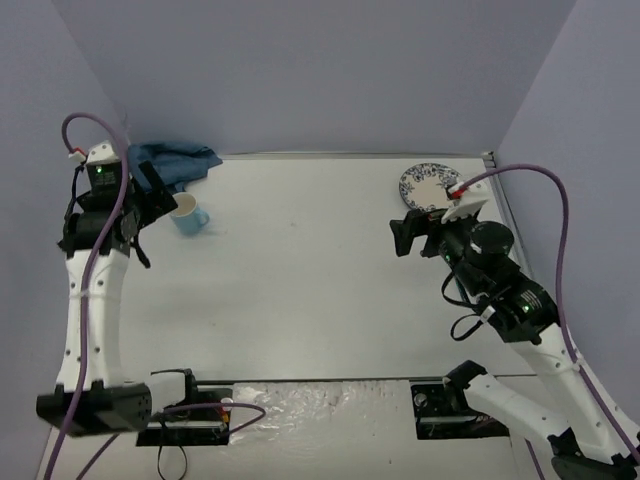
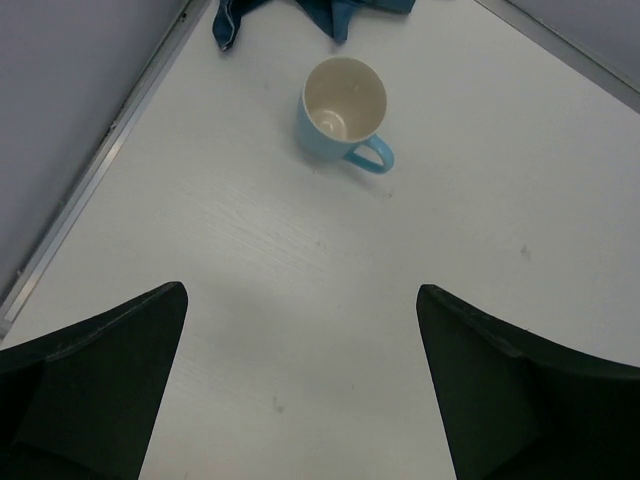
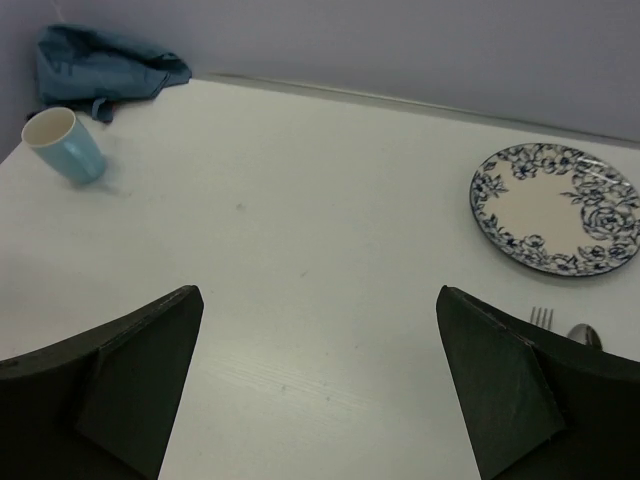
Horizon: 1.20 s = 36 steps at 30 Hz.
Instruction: Set the dinner table for one person
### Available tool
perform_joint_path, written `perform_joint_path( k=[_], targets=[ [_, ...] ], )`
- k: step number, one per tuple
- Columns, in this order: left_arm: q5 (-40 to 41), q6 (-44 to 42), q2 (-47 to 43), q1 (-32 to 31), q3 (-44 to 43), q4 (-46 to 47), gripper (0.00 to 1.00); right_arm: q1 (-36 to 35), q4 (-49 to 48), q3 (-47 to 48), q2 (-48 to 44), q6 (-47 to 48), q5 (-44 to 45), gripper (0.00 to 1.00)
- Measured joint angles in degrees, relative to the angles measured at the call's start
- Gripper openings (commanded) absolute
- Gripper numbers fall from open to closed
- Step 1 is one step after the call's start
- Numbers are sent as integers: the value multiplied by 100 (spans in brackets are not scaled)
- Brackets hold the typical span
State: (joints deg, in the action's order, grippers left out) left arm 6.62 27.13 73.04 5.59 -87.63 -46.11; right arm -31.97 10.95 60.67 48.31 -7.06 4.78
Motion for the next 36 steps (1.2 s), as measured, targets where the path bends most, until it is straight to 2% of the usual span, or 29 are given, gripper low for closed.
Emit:
perform_joint_path(
  k=[5, 12, 20, 27, 30, 34, 36],
  targets=[
    [37, 54, 1892, 328, -727, 991, 97, 0, -3, 20, 834, -42, -425, 100],
    [-242, 169, 4120, 880, -1862, 2296, 97, 0, -68, 200, 1533, -43, -751, 100],
    [-634, 63, 5923, 1057, -2959, 3186, 97, -2, -88, 205, 1860, -139, -1353, 100],
    [-866, 31, 6850, 1055, -3599, 3620, 97, -8, -98, 157, 2090, -342, -1969, 100],
    [-877, 31, 7162, 1055, -3906, 3702, 84, -31, -101, 130, 2206, -388, -2108, 100],
    [-916, 52, 7469, 1055, -4172, 3835, 48, -39, -101, 119, 2347, -456, -2182, 100],
    [-958, 69, 7547, 1056, -4193, 3914, 23, -39, -99, 119, 2397, -479, -2191, 100]
  ],
)
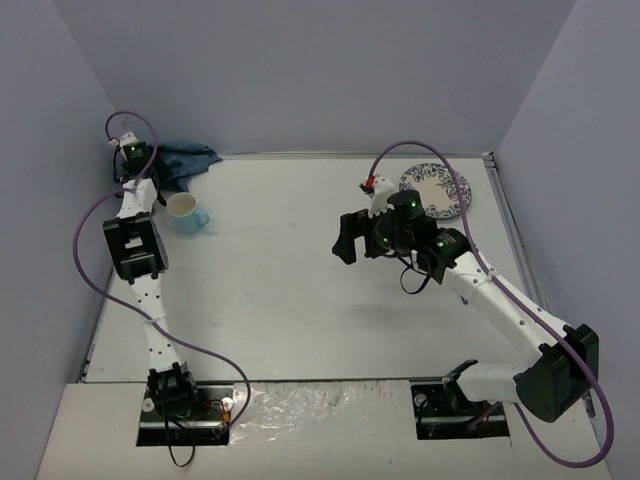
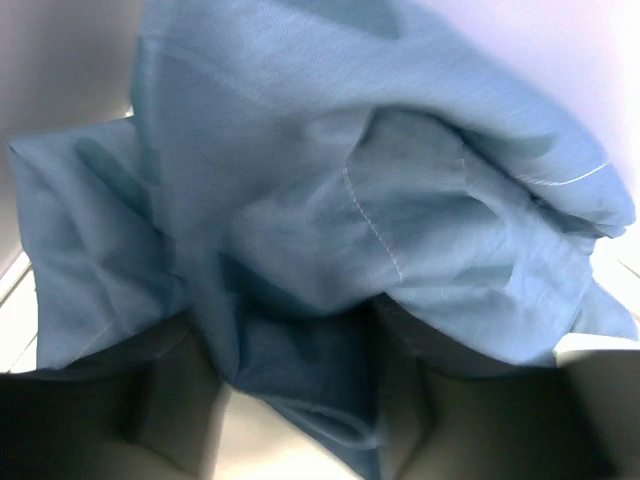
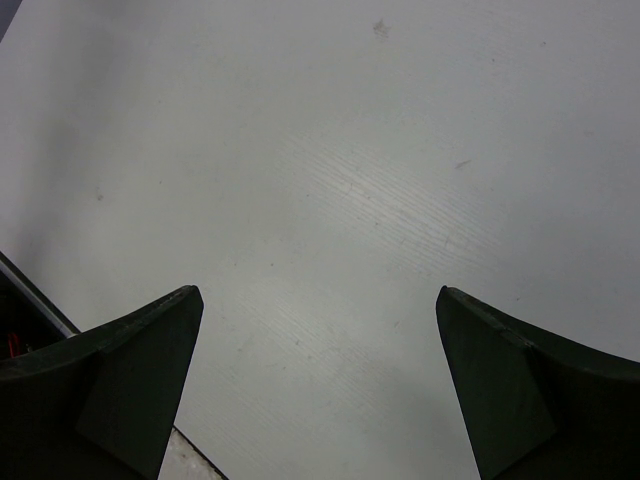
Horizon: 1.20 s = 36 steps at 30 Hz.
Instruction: Set the dinner table for one person
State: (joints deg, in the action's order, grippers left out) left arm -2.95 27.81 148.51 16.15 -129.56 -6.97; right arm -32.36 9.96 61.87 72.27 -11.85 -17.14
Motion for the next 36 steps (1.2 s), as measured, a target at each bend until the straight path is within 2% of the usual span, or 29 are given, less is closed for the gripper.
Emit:
perform_joint_path(
  k=[2, 14, 19, 24, 30, 34, 36],
  targets=[
    [-80, -15, 52, 14, 0, 91, 1, 0, 0, 0, 22, -12, -8, 99],
    [-1132, -12, -116, 32, -73, 354, 0, 0, 31, 87, 57, 60, -27, 100],
    [-1524, -7, -483, -80, -867, -54, 0, 0, 58, 105, -44, 164, -23, 100],
    [-1818, -14, -1556, -489, -1251, -481, 0, 1, 101, 105, -444, 239, -12, 100],
    [-2018, -103, -3076, -1415, -1253, -949, 0, 0, 151, 99, -1219, 299, 69, 100],
    [-2091, -161, -4160, -2196, -560, -1226, 0, 1, 224, 58, -1673, 307, 161, 100],
    [-2079, -187, -4727, -2575, 75, -1282, 0, 2, 246, 12, -1860, 306, 212, 100]
  ],
)
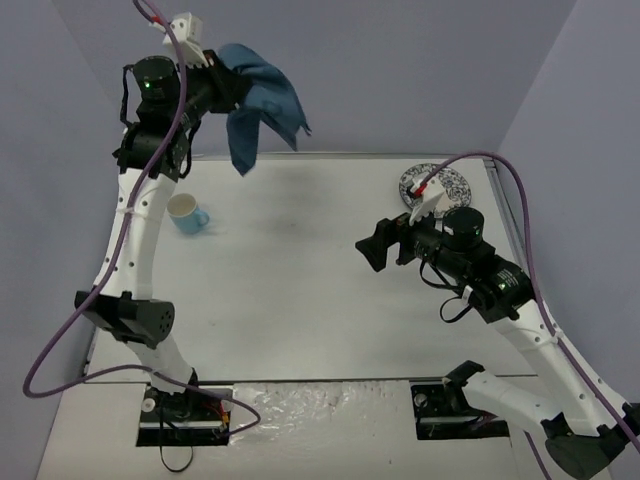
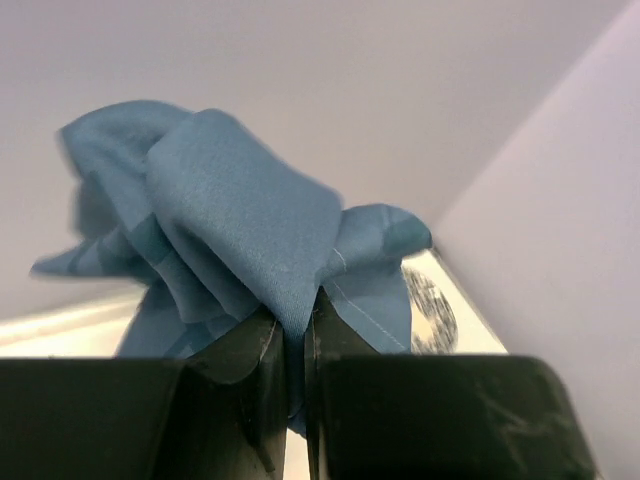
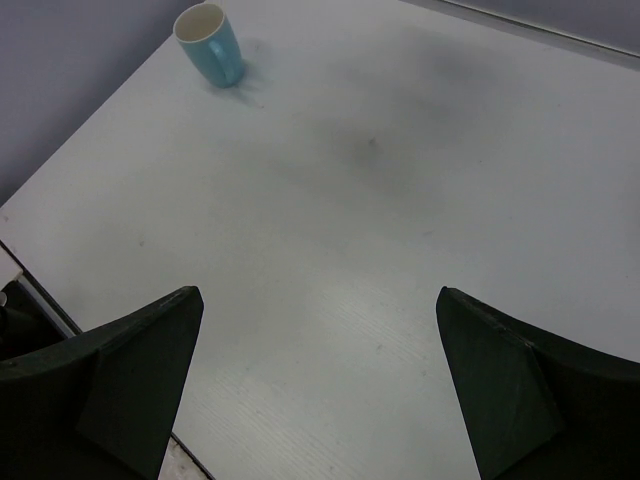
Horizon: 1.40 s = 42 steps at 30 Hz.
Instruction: Set the dinner table for one person
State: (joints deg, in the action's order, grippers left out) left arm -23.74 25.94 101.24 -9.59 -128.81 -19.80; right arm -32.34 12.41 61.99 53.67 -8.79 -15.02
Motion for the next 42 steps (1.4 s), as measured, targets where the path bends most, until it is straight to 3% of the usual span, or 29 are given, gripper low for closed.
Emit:
perform_joint_path(
  k=[5, 12, 14, 17, 18, 19, 21, 22, 26, 32, 36, 42],
  targets=[
    [390, -22, -1471, -834, 2516, -137, 0, 1, 104, -267, -397, -17, 79, 100],
    [1177, 212, -2519, -2000, 6485, 193, 1, 1, 203, -839, -522, -206, 233, 100],
    [1334, 328, -2608, -2210, 7230, 143, 3, 1, 237, -974, -488, -282, 288, 100],
    [1646, 517, -2827, -2476, 8004, 147, 17, 1, 254, -1123, -353, -461, 349, 100],
    [1770, 607, -2999, -2548, 8175, 152, 29, 1, 244, -1158, -257, -538, 390, 100],
    [1864, 674, -3198, -2636, 8318, 156, 30, 1, 236, -1190, -149, -622, 444, 100],
    [1981, 784, -3588, -2788, 8466, 159, 62, 1, 227, -1247, 130, -784, 599, 100],
    [2018, 849, -3766, -2841, 8483, 155, 71, 1, 222, -1278, 302, -877, 693, 100],
    [2140, 904, -4307, -2878, 8458, 121, 92, 16, 217, -1330, 965, -1141, 1064, 99],
    [2246, 644, -4284, -2703, 7990, -325, 96, 761, 23, -1235, 1946, -1253, 1276, 88],
    [2077, 548, -4024, -2128, 7871, -323, 94, 1273, -214, -1047, 2839, -1289, 1467, 87],
    [1763, 554, -3572, -1464, 7881, -299, 91, 1274, -587, -702, 3843, -1358, 1615, 82]
  ],
)
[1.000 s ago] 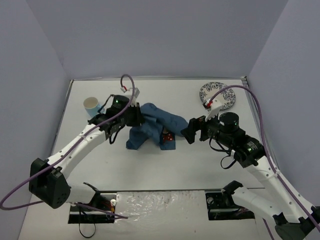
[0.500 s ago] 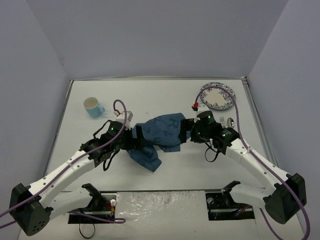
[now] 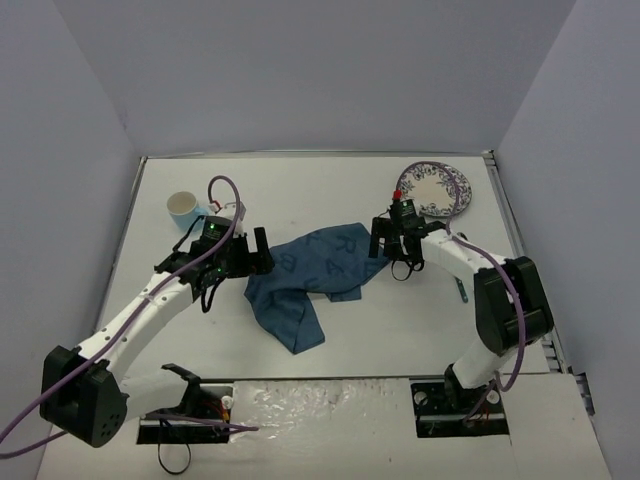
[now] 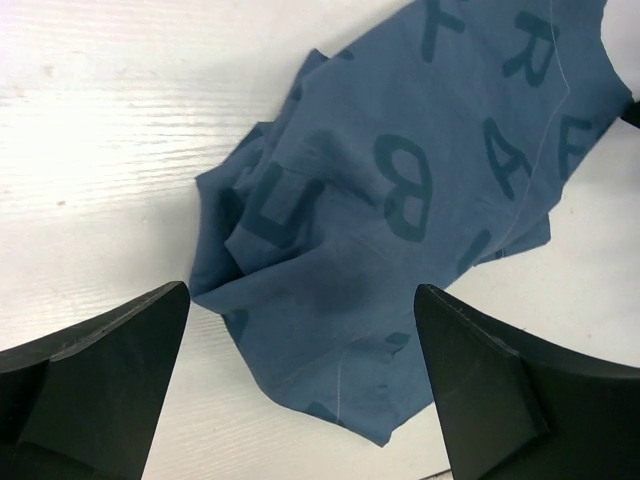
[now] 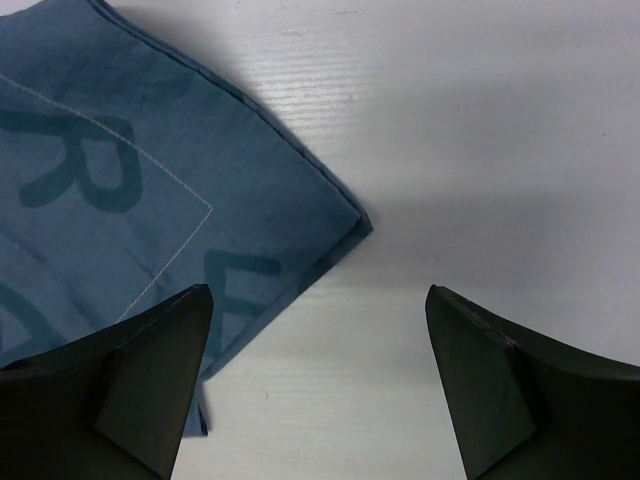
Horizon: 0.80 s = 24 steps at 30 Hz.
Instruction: Set the dinner table for one person
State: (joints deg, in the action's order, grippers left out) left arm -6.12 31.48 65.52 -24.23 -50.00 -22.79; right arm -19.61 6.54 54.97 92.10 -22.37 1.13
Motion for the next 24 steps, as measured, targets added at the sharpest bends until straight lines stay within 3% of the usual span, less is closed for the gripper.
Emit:
perform_joint_path(
  k=[11, 17, 22, 24],
  targets=[
    [-496, 22, 108, -19, 186, 108, 91, -36, -499, 333, 1019, -83, 300, 68],
    [-550, 25, -11, -144, 186, -150, 91, -54, -692, 338, 1083, -141, 361, 45],
    [-454, 134, -64, -703, 187, -535, 90, -104, -700, 338, 1093, -188, 281, 3],
    [-420, 248, -96, -968, 194, -660, 90, -119, -672, 348, 1095, -216, 210, 0]
  ],
)
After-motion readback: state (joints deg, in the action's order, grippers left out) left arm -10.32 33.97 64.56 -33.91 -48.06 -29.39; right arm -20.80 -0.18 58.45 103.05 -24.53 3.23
